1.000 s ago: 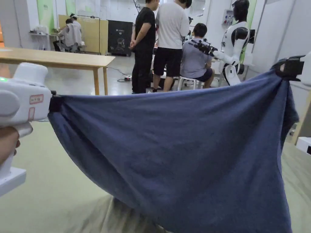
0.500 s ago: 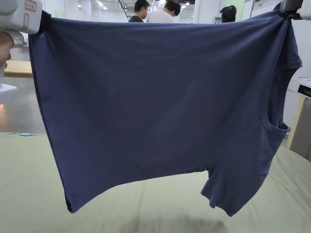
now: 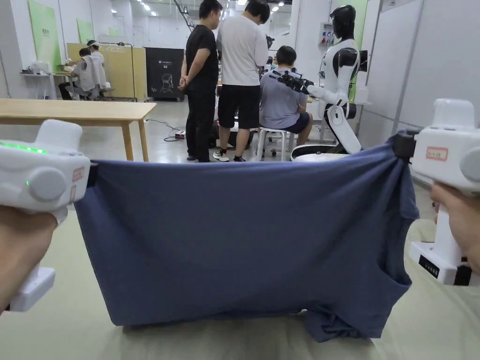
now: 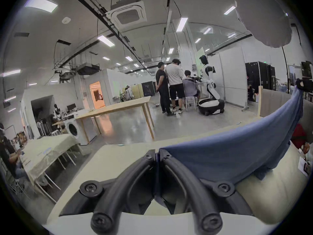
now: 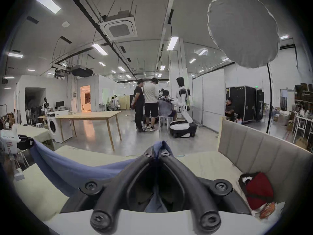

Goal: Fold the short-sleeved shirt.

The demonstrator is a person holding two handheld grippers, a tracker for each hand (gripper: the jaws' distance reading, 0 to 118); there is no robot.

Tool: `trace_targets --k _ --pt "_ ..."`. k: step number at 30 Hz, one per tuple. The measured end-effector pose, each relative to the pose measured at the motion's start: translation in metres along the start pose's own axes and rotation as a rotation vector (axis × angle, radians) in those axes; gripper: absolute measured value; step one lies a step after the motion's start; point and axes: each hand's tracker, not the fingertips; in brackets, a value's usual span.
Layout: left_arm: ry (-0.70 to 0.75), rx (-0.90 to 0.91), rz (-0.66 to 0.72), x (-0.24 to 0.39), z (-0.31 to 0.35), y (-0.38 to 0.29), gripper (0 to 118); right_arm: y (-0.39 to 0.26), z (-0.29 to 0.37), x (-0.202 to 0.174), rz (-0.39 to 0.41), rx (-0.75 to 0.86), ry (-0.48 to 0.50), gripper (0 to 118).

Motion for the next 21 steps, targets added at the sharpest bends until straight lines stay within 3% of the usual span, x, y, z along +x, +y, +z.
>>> trace_targets --k 10,21 --pt "-0.113 -0.039 0.029 -0.002 0.129 -0.072 1 -0.057 0.140 0.015 0.045 -0.062 0.015 3" --pt "-0.221 -0.472 0.036 0.005 0.239 -0.269 1 -0.270 0.273 0.022 0.057 -0.445 0.021 3"
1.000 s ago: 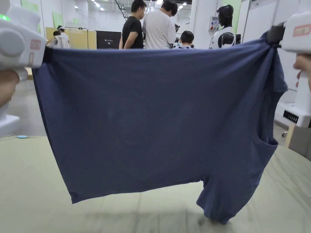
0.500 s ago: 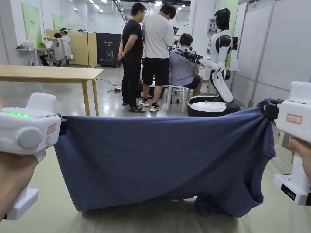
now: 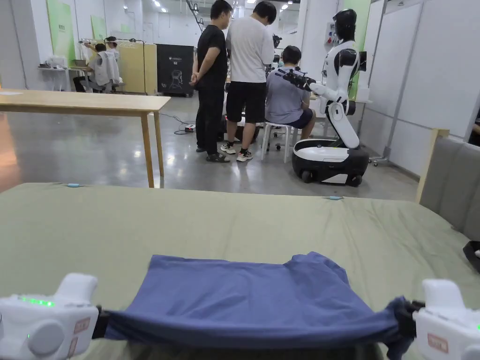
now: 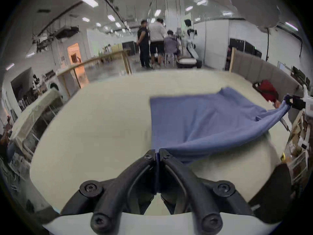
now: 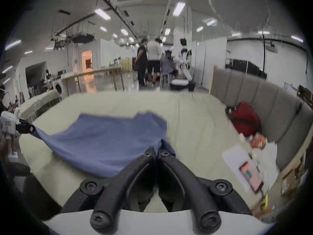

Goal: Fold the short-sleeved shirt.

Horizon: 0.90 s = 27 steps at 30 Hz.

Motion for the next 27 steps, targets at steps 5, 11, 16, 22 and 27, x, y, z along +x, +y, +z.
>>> trace_targets --k 5,11,16,22,27 --pt "-0.005 -0.066 0.014 0.000 -0.007 -0.049 4 -0.066 -0.004 -0.006 -0.009 -0.108 -0.009 3" --pt "-0.021 0.187 -0.030 -0.001 0.022 -0.049 111 -0.057 0.021 -0.010 -0.013 -0.034 0.032 116" --pt "-0.017 0.345 -0.033 0.023 0.075 -0.049 111 -0.049 0.057 -0.029 -0.120 0.151 0.106 118" --pt "0.103 0.242 -0.087 0.025 0.074 -0.054 21 -0.045 0.067 -0.063 0.043 0.205 -0.050 6" --pt "0.030 0.105 -0.048 -0.006 0.044 -0.066 1 -0.048 0.063 -0.064 0.039 0.159 0.026 1"
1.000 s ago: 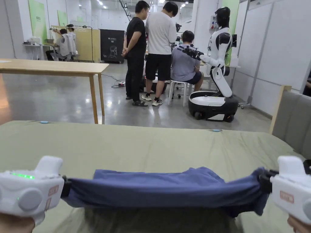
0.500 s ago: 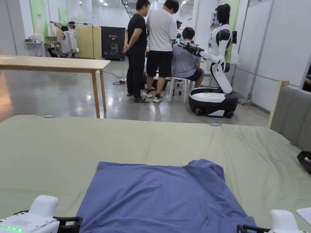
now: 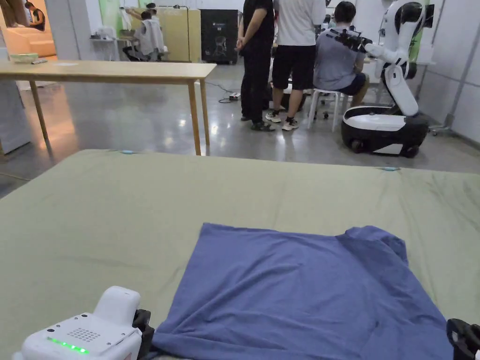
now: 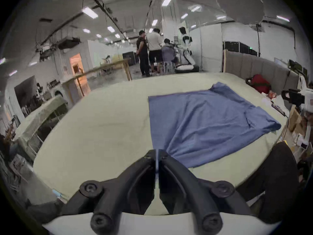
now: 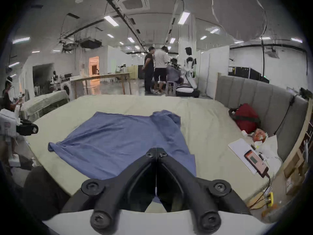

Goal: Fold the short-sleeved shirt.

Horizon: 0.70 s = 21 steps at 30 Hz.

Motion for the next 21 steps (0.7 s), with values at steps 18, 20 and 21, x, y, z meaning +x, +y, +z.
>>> trace_targets --k 18,20,21 --pt "-0.097 -0.240 -0.095 -0.002 -0.110 -0.014 29 -0.032 -0.030 0.068 -0.005 -0.243 -0.059 1" --pt "-0.132 -0.251 -0.075 0.001 -0.112 -0.017 10 -0.039 -0.032 0.078 -0.013 -0.259 -0.051 4" --pt "-0.124 -0.236 -0.070 0.006 -0.109 -0.018 10 -0.042 -0.035 0.083 -0.038 -0.283 -0.003 8"
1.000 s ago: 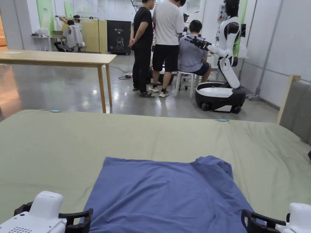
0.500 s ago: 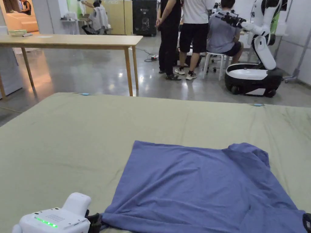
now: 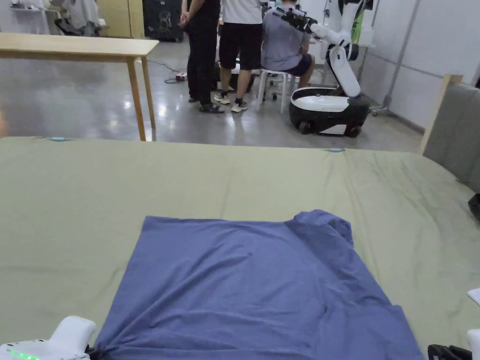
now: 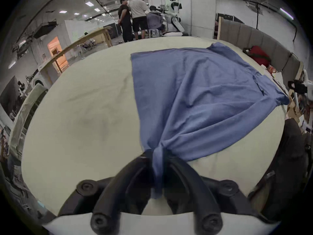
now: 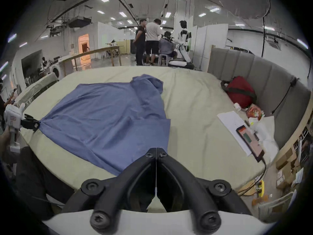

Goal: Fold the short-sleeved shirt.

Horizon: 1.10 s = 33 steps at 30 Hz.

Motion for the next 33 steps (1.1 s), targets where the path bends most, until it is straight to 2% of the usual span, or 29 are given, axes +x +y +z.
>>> trace_targets --k 1,2,3,4,5,6,8,9,10,11,12,13,16,19,26,30,33 --pt "0.021 0.007 -0.010 0.004 0.002 0.001 10 -0.002 -0.003 0.003 -0.014 -0.020 0.017 8" --pt "0.028 0.000 -0.025 0.007 0.003 0.003 9 -0.005 -0.006 0.005 -0.008 -0.020 0.010 31" --pt "0.027 0.003 -0.023 0.014 0.011 0.003 9 -0.008 -0.010 0.005 0.002 -0.033 0.012 76" --pt "0.031 0.013 -0.021 0.016 0.015 0.004 9 -0.011 -0.017 0.004 0.019 -0.056 0.016 103" --pt "0.030 0.013 -0.021 0.018 0.017 0.006 9 -0.015 -0.023 0.003 0.028 -0.064 0.016 116" --pt "0.032 0.013 -0.021 0.019 0.019 0.007 9 -0.018 -0.027 0.000 0.036 -0.067 0.015 118" --pt "0.033 0.018 -0.017 0.022 0.027 0.011 9 -0.022 -0.040 -0.003 0.057 -0.116 0.030 117" --pt "0.032 0.020 -0.015 0.023 0.028 0.012 9 -0.024 -0.044 -0.005 0.061 -0.129 0.040 107" --pt "0.035 0.021 -0.014 0.026 0.031 0.013 9 -0.029 -0.047 -0.007 0.064 -0.124 0.047 83" --pt "0.036 0.021 -0.015 0.024 0.032 0.014 9 -0.030 -0.049 -0.008 0.065 -0.122 0.047 41" --pt "0.036 0.021 -0.016 0.025 0.034 0.014 9 -0.031 -0.049 -0.009 0.053 -0.118 0.056 9" --pt "0.037 0.020 -0.017 0.028 0.035 0.013 8 -0.031 -0.048 -0.008 0.009 -0.114 0.103 9" --pt "0.048 0.016 -0.019 0.029 0.039 0.014 6 -0.029 -0.041 -0.003 -0.022 -0.098 0.103 8" --pt "0.081 0.048 -0.050 0.030 0.051 0.022 4 -0.011 -0.018 0.006 -0.113 -0.004 0.141 8" --pt "0.109 0.144 -0.055 0.026 0.072 0.088 4 0.074 -0.001 0.011 -0.162 0.107 0.164 8" --pt "0.108 0.156 -0.027 0.012 0.041 0.141 4 0.129 -0.039 0.008 -0.196 0.114 0.151 8" --pt "0.104 0.076 0.012 0.001 -0.007 0.179 4 0.160 -0.089 0.004 -0.228 0.043 0.090 8"
